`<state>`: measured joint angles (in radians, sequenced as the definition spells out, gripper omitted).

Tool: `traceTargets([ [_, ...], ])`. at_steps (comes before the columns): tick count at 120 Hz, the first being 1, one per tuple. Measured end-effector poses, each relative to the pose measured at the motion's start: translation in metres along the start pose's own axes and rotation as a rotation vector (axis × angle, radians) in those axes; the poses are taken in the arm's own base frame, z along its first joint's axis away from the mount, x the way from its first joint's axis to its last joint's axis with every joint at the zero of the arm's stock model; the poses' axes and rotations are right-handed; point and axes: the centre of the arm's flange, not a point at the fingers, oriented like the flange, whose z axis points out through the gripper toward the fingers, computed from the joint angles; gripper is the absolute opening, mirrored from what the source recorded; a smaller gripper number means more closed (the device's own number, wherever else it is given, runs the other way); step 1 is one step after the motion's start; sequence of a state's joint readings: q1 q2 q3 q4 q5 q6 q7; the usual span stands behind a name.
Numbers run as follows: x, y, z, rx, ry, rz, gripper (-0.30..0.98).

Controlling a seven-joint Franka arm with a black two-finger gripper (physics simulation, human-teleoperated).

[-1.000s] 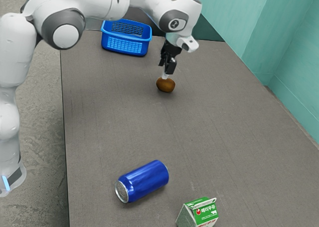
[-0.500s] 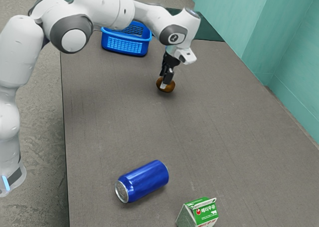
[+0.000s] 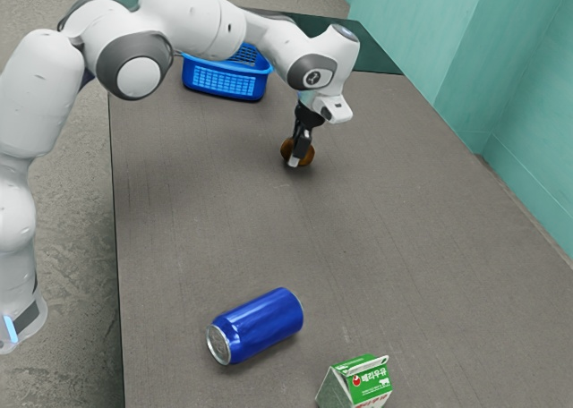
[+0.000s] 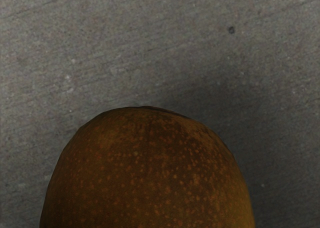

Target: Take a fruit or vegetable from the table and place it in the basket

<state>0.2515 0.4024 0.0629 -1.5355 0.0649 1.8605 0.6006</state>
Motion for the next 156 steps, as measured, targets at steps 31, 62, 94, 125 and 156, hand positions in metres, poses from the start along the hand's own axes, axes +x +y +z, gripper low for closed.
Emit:
traceTargets([
  [31,0.003,-0.001,0.003,-0.002,0.005,0.021,0.57],
  [62,0.003,-0.001,0.002,0.006,0.013,0.03,0.3],
  [94,0.004,-0.003,-0.086,0.092,0.133,0.032,0.28],
  [125,-0.038,-0.048,-0.114,0.121,0.126,-0.046,0.28],
  [156,-0.21,-0.186,-0.108,0.085,0.096,-0.333,0.28],
])
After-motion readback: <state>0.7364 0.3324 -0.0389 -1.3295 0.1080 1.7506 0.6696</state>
